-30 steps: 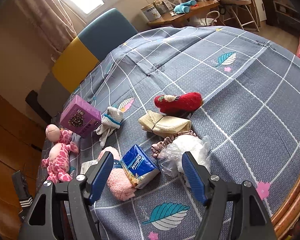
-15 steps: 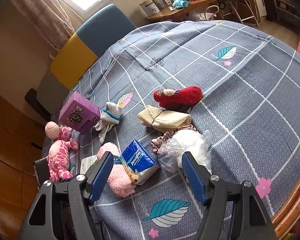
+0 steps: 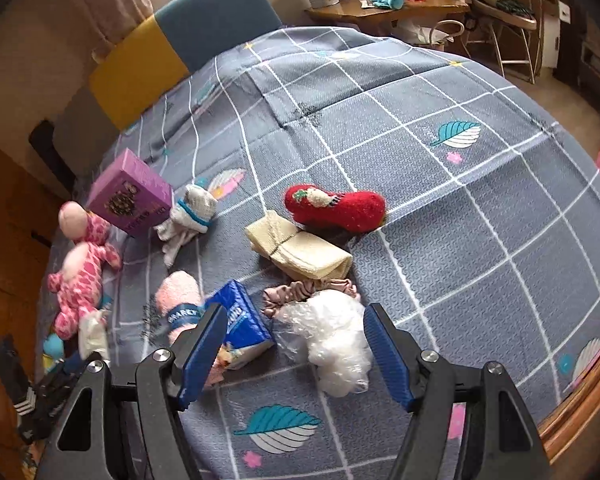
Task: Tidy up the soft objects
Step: 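Carry the snack packet toward the tray while the right tool grasps the clear plastic bag bundle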
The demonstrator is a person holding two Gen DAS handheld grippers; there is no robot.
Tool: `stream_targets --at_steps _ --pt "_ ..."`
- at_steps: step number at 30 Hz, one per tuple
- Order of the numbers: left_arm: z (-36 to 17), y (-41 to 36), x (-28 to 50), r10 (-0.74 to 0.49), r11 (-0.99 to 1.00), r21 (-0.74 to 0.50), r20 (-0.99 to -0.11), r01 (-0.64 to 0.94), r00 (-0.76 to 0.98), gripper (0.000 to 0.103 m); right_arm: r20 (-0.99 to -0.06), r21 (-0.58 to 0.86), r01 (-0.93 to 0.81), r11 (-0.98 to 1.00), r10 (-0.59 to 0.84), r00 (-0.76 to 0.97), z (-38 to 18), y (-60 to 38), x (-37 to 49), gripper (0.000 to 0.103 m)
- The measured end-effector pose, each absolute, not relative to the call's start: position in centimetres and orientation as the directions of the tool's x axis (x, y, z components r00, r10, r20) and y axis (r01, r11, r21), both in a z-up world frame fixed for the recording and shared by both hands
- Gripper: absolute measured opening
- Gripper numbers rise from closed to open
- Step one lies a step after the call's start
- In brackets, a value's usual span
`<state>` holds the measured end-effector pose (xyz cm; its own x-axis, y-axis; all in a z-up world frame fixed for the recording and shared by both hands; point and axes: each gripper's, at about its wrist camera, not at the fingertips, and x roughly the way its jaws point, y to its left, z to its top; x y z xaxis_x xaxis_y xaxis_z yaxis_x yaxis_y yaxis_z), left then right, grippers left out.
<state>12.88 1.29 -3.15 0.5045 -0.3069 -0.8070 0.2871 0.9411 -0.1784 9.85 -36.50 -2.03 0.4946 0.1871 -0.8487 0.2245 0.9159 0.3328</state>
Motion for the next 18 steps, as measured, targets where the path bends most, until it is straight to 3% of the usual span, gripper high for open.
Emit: stream_targets --at_steps 7,8,10,14,18 --pt "-2.1 2.3 9.8 -0.365 0.922 -0.230 -0.782 0.310 0.506 0.057 -0.970 0.106 0.123 0.987 0.076 0.232 -6.2 -34.1 12.6 0.072" --pt "-2.0 2.5 9.4 -0.376 0.919 -0.242 -0.778 0.312 0.503 0.057 -0.977 0.075 0.115 0.991 0.050 0.209 -6.8 -33.8 12.7 0.066" --pt "-1.7 2.9 8.6 -0.386 0.916 -0.253 -0.771 0.312 0.507 0.057 -0.985 -0.005 0.084 0.996 -0.019 0.174 -7.4 -33.0 12.8 0.035" --pt "-0.7 4.2 7.2 -0.401 0.912 -0.272 -0.749 0.307 0.528 0.057 -0.978 -0.116 0.027 0.993 -0.118 0.174 -7.7 -31.7 12.1 0.033" --pt "1.0 7.0 5.9 -0.400 0.916 -0.298 -0.713 0.267 0.577 0.057 -0.978 -0.129 0.015 0.992 -0.130 0.166 -8.0 -31.7 11.5 0.033"
